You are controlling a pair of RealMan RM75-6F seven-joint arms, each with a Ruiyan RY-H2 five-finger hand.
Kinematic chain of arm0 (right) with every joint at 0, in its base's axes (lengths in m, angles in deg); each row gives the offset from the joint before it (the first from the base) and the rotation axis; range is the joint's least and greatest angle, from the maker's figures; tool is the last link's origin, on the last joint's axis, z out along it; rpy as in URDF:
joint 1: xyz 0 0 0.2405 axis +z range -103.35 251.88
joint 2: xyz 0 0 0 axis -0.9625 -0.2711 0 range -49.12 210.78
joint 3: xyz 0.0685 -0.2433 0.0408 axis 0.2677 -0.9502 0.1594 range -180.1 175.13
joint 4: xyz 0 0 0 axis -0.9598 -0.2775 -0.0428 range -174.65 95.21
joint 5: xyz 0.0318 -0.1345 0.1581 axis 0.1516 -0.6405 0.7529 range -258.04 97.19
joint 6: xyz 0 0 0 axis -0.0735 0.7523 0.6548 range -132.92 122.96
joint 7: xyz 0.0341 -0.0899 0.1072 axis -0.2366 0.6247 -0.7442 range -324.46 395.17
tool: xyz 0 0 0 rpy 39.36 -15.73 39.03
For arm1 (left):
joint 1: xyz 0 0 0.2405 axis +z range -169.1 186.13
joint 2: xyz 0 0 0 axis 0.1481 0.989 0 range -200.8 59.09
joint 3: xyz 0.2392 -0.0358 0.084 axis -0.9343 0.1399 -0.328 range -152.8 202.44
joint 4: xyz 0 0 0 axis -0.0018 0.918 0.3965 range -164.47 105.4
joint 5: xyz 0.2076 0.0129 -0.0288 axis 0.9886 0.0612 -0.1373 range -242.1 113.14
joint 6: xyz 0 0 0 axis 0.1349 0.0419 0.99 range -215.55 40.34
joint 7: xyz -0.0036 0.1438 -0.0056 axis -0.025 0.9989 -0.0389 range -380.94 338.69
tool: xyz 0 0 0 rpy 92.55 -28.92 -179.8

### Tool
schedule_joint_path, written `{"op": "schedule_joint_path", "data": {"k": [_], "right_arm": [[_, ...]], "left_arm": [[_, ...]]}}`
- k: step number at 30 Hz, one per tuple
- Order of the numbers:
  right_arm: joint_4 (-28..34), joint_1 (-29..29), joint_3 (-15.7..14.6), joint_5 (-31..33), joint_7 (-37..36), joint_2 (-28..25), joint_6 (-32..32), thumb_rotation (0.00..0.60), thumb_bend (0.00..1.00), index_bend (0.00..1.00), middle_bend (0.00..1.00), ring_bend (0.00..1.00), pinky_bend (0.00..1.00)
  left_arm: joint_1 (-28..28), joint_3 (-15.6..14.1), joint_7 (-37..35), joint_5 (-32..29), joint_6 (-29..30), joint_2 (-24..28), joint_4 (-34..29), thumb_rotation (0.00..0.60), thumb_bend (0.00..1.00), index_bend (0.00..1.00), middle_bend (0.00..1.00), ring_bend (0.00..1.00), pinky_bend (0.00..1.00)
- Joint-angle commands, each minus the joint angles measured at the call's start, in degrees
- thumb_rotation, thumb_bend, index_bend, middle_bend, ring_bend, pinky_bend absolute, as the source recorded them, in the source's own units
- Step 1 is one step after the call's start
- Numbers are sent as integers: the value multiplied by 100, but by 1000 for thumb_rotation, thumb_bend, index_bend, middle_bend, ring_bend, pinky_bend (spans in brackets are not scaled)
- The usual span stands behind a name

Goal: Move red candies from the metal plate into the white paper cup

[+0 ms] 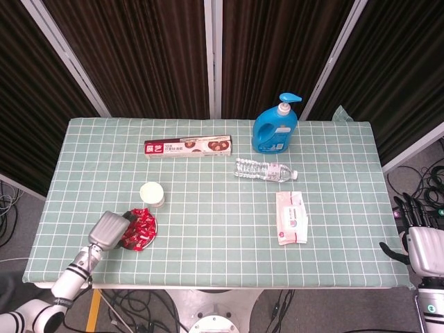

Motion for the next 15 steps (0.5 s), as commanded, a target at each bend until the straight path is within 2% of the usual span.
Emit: {"op": "schedule_joint_path", "data": {"k": [1, 6, 15], "right_arm": [[-6, 3, 0, 14, -5, 2, -12, 600, 78, 0, 0, 0, 207], [-14, 0, -4, 35, -20, 0, -28, 600, 77, 0, 0, 0, 218], [-19, -7, -13, 36, -49, -12, -33, 600, 75, 0, 0, 0, 227]], "left_arm": [[-57, 15, 59, -87, -102, 3, -16, 600, 178, 369, 450, 763, 939], [-142, 18, -21, -167, -245, -35, 40, 600, 247, 413, 498, 783, 999], [-228, -49, -384, 12, -226, -136, 269, 600, 311, 503, 546, 811, 1000]]}}
